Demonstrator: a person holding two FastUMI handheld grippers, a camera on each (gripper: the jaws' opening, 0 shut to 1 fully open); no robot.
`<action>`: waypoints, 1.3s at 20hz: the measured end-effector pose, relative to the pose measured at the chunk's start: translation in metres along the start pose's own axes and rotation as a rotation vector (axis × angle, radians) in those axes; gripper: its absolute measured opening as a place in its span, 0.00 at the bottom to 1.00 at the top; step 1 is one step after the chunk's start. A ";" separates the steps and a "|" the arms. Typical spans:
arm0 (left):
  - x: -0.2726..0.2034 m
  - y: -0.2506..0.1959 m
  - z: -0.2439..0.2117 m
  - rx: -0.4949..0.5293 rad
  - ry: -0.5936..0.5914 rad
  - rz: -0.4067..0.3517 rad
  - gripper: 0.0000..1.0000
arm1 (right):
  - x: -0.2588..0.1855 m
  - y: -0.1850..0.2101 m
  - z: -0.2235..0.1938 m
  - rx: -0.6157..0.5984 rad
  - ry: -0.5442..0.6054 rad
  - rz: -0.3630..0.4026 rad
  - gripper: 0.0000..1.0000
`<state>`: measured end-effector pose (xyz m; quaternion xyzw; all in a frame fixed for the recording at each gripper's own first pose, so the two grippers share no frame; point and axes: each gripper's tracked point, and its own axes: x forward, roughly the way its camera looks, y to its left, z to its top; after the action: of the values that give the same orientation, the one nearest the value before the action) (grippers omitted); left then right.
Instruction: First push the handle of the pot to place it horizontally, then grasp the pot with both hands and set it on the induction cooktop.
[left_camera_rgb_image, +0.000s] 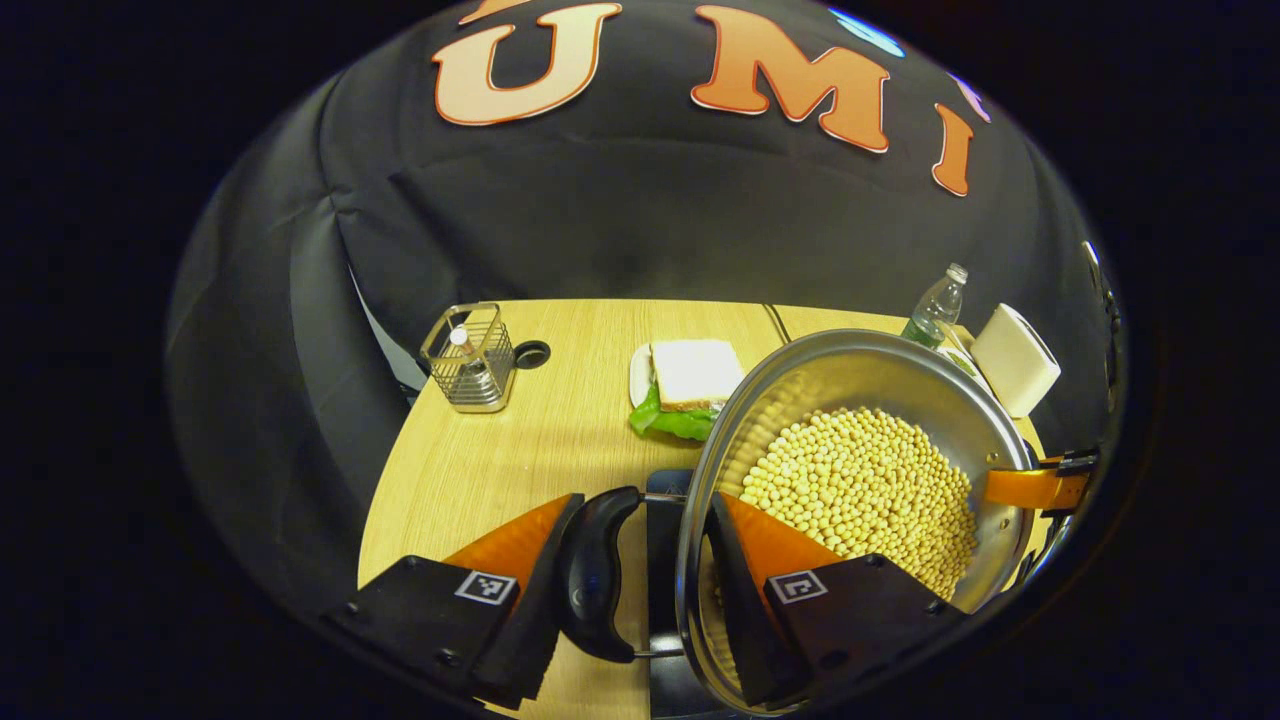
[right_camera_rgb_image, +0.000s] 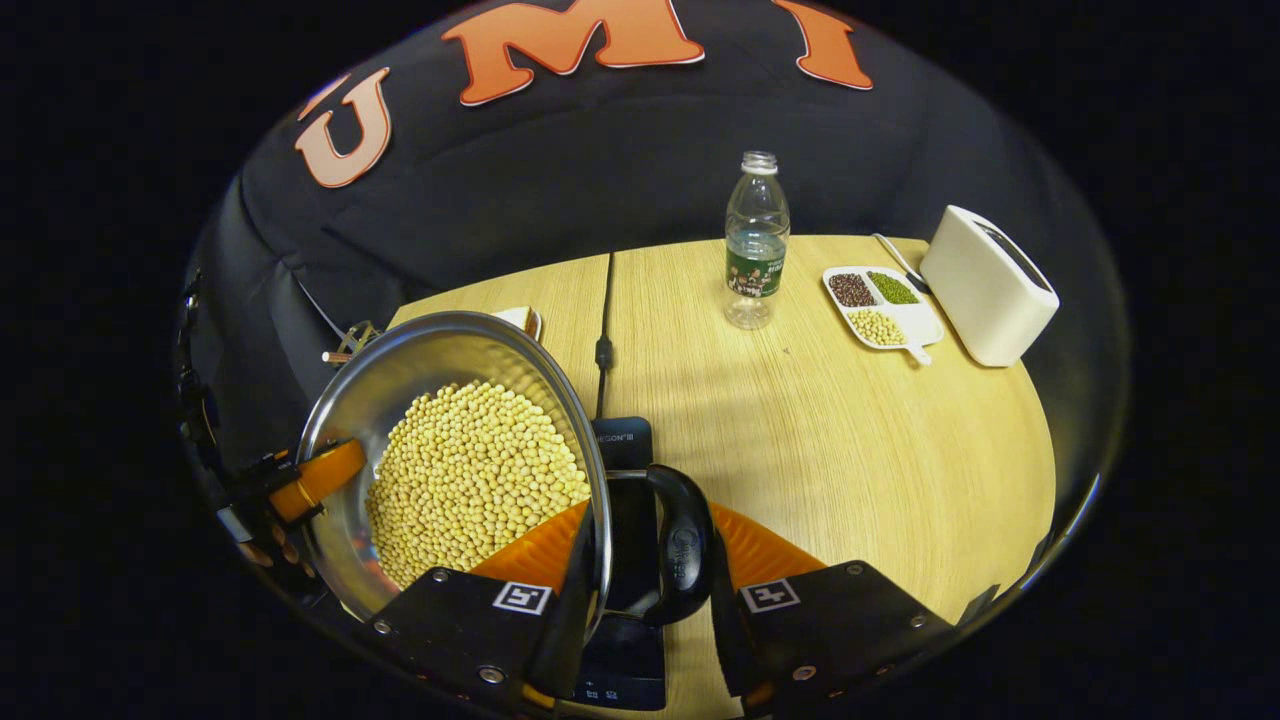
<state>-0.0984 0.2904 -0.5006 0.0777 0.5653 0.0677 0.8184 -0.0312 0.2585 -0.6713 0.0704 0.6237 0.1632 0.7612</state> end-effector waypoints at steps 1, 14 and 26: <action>0.002 -0.001 0.000 -0.001 0.004 0.001 0.77 | 0.000 0.003 0.004 0.002 0.007 -0.002 0.55; 0.018 -0.006 -0.002 -0.037 0.071 -0.023 0.76 | -0.005 -0.001 0.006 0.014 0.051 -0.027 0.55; -0.004 -0.002 0.011 -0.023 -0.001 0.023 0.84 | -0.069 -0.018 0.016 0.023 -0.157 0.057 0.74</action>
<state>-0.0896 0.2868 -0.4933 0.0747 0.5632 0.0837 0.8186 -0.0239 0.2201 -0.6097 0.1094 0.5618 0.1717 0.8019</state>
